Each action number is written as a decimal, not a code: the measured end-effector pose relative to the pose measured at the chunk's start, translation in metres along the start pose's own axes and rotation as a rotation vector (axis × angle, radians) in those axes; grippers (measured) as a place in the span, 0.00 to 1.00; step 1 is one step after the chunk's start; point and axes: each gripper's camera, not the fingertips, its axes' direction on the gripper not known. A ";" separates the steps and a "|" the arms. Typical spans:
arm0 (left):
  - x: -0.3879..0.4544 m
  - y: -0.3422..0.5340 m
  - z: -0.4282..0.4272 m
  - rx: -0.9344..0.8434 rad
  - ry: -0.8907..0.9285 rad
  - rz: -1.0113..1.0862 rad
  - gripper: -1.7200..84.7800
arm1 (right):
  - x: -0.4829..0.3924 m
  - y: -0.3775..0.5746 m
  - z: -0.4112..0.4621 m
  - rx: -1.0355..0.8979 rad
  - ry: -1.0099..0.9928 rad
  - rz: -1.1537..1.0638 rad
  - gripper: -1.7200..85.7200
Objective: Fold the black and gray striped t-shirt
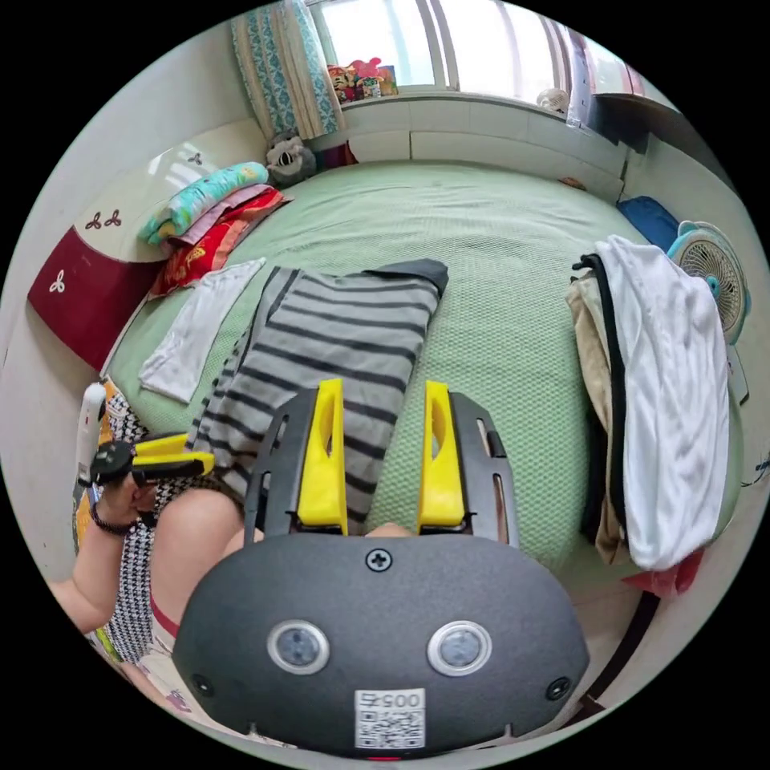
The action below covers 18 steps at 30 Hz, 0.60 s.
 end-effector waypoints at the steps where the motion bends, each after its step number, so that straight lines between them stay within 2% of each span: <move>1: 0.002 -0.002 0.005 -0.012 -0.003 0.000 0.17 | 0.005 -0.009 0.003 -0.003 0.001 0.008 0.17; 10: 0.025 -0.009 0.018 -0.051 -0.072 0.032 0.14 | 0.070 -0.097 0.084 -0.135 -0.076 0.212 0.19; 16: 0.035 -0.017 0.017 -0.047 -0.041 0.042 0.10 | 0.053 -0.095 0.093 -0.113 -0.016 0.148 0.12; 18: 0.038 -0.021 0.014 -0.055 -0.030 0.044 0.09 | 0.050 -0.098 0.086 -0.124 0.004 0.123 0.06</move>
